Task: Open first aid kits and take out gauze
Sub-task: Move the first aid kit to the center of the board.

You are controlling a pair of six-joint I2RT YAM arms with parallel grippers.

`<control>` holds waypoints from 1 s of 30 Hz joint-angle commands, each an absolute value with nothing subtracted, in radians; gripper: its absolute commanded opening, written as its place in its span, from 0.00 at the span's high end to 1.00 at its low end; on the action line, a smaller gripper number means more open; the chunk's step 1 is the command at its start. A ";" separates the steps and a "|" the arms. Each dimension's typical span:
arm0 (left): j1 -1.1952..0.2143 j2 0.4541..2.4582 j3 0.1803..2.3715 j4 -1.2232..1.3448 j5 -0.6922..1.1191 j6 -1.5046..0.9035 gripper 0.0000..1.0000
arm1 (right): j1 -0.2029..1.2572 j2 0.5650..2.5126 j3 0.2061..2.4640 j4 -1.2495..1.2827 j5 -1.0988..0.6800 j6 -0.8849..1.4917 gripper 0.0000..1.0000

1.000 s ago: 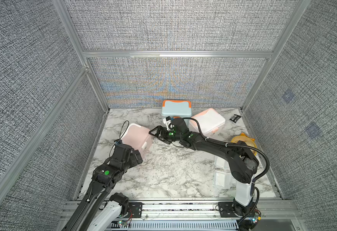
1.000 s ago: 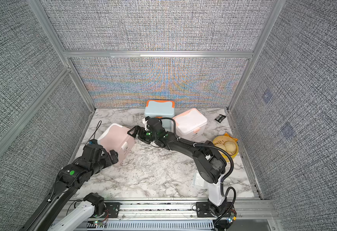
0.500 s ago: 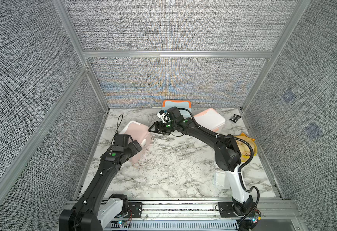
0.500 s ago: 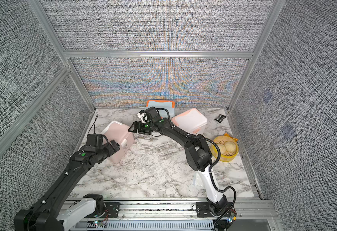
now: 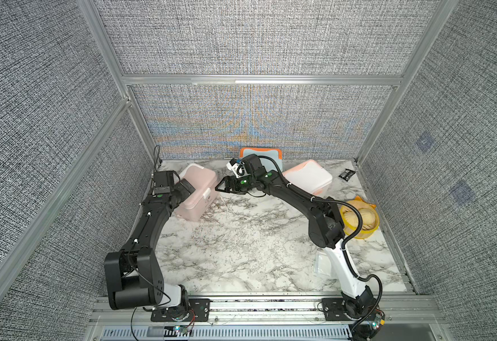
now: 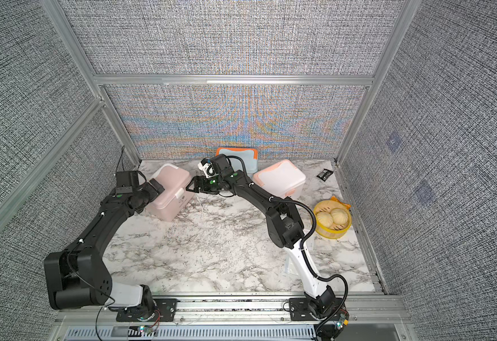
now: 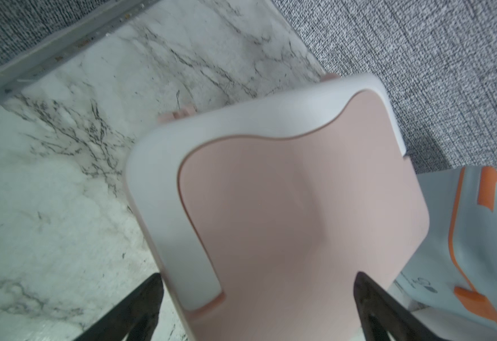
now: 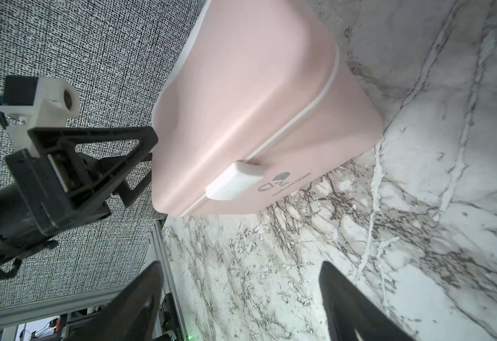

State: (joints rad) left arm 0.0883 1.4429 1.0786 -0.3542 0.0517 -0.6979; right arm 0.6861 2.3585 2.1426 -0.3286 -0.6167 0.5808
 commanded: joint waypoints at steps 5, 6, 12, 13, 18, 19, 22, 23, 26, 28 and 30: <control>0.175 1.584 1.196 -0.307 0.129 -0.680 0.01 | 0.672 2.245 2.063 -0.334 -0.567 0.528 0.11; 0.178 1.611 1.219 -0.299 0.152 -0.683 0.01 | 0.670 2.216 2.044 -0.341 -0.557 0.515 0.10; 0.187 1.779 1.375 -0.245 0.304 -0.716 0.00 | 0.645 2.058 1.944 -0.416 -0.496 0.449 0.03; 0.187 1.804 1.405 -0.242 0.305 -0.716 0.00 | 0.640 2.032 1.923 -0.425 -0.491 0.443 0.02; 0.194 1.928 1.577 -0.251 0.329 -0.689 0.00 | 0.613 1.932 1.842 -0.456 -0.480 0.426 0.01; 0.196 1.950 1.618 -0.269 0.333 -0.685 0.00 | 0.608 1.914 1.825 -0.460 -0.473 0.422 0.01; 0.206 1.959 1.705 -0.360 0.332 -0.658 0.01 | 0.592 1.869 1.783 -0.464 -0.463 0.420 0.01; 0.208 1.936 1.700 -0.386 0.321 -0.648 0.01 | 0.587 1.856 1.771 -0.467 -0.463 0.419 0.01; 0.208 1.823 1.571 -0.366 0.318 -0.657 0.02 | 0.569 1.815 1.734 -0.487 -0.442 0.403 0.01; 0.185 1.731 1.467 -0.350 0.286 -0.643 0.02 | 0.548 1.787 1.703 -0.495 -0.416 0.398 0.01; 0.158 1.657 1.388 -0.344 0.253 -0.627 0.01 | 0.521 1.762 1.675 -0.490 -0.413 0.399 0.01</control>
State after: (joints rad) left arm 0.1810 1.7214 1.4525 -0.3378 0.2897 -0.6640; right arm 0.5434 1.7847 1.6958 -0.4736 -0.4454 0.4152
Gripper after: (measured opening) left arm 0.987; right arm 0.990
